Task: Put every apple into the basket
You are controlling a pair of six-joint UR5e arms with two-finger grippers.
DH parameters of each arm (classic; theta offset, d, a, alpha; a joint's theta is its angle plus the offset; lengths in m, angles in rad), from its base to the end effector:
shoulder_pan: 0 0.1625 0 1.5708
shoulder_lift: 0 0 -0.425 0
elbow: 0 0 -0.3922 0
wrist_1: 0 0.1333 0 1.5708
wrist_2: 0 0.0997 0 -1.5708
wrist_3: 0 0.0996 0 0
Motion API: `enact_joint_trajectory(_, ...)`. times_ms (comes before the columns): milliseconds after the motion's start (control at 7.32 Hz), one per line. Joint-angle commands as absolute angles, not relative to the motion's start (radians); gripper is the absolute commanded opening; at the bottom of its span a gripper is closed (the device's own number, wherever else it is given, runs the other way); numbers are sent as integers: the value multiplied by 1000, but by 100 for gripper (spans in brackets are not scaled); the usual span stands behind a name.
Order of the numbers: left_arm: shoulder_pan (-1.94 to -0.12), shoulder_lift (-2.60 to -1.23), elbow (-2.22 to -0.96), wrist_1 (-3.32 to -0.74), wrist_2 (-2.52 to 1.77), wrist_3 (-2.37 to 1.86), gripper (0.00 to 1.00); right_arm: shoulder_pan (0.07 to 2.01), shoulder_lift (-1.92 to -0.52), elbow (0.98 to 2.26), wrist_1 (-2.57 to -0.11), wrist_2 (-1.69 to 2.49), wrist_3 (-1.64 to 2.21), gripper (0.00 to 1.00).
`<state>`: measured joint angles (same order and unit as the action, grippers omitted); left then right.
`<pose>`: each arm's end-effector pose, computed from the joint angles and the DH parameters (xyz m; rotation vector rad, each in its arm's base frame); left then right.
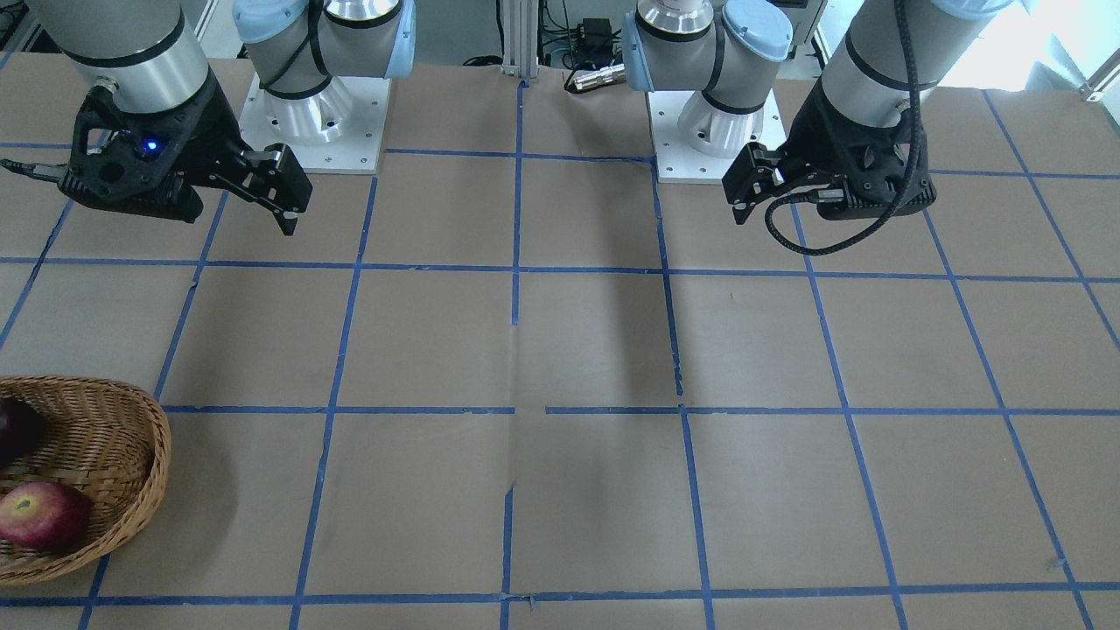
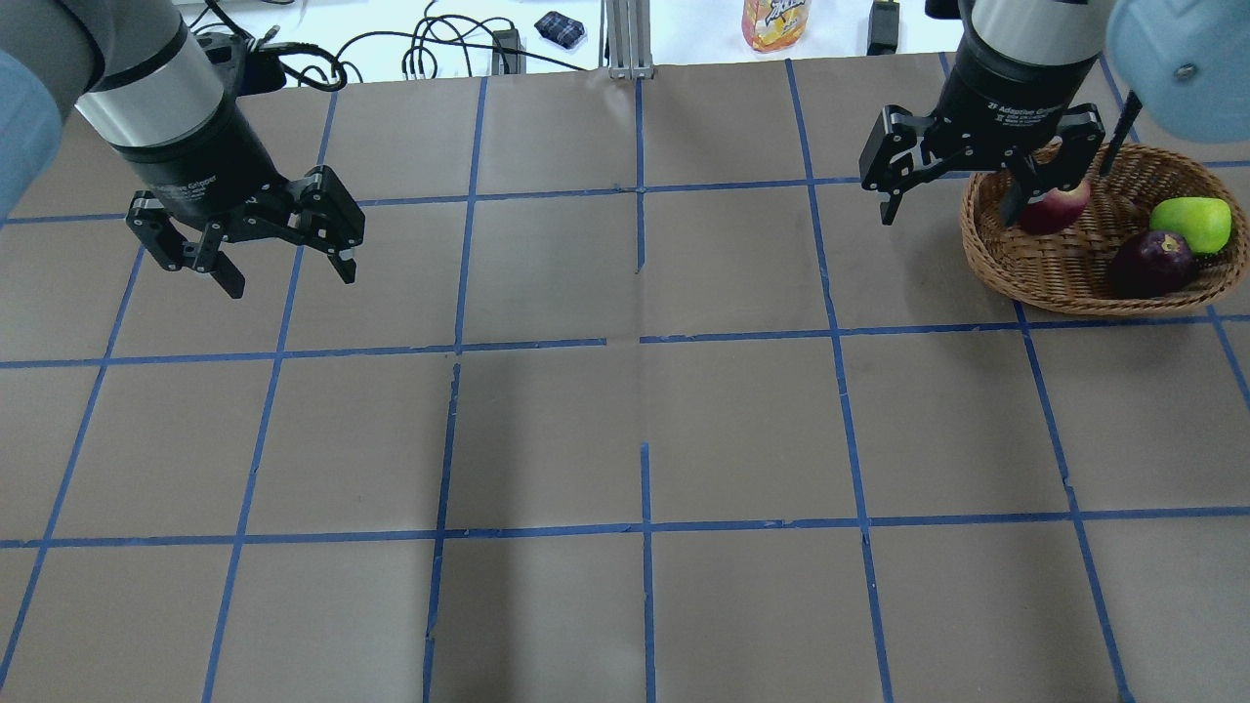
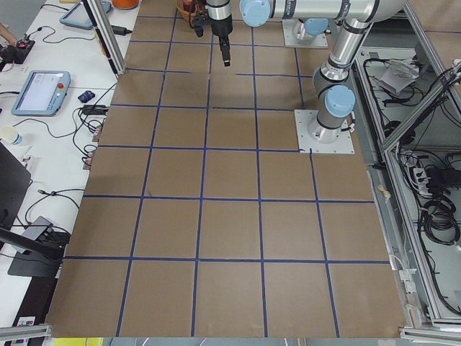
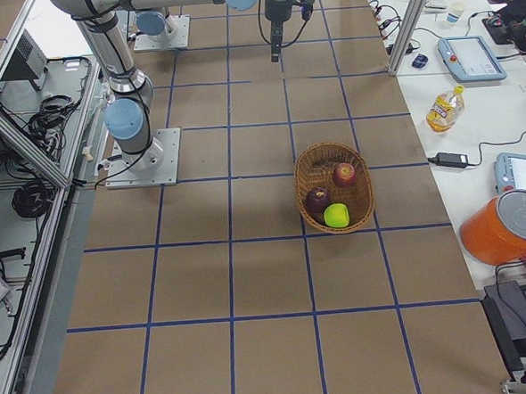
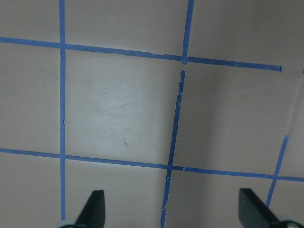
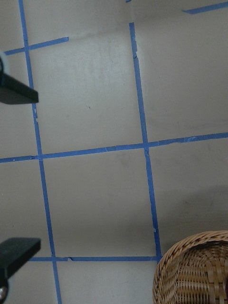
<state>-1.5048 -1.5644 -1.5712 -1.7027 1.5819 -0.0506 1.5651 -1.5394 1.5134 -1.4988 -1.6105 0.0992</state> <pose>-0.1005 -0.4836 0.4785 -0.1810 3.1200 0.1971 0.1265 -0.5012 0.4935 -0.1611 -3.0948 -0.0683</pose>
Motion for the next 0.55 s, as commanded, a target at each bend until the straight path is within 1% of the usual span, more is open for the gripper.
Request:
enact_joint_trajectory(0,-1505,-1556,-1600,-1700,1582,-51,100,1566,-1542,1513,-1496,-1612,103,100)
enact_joint_trajectory(410,-1500,-1557,-1605,-1681,1580,-51,100,1566,-1562,1516,-1459,-1611,107,100)
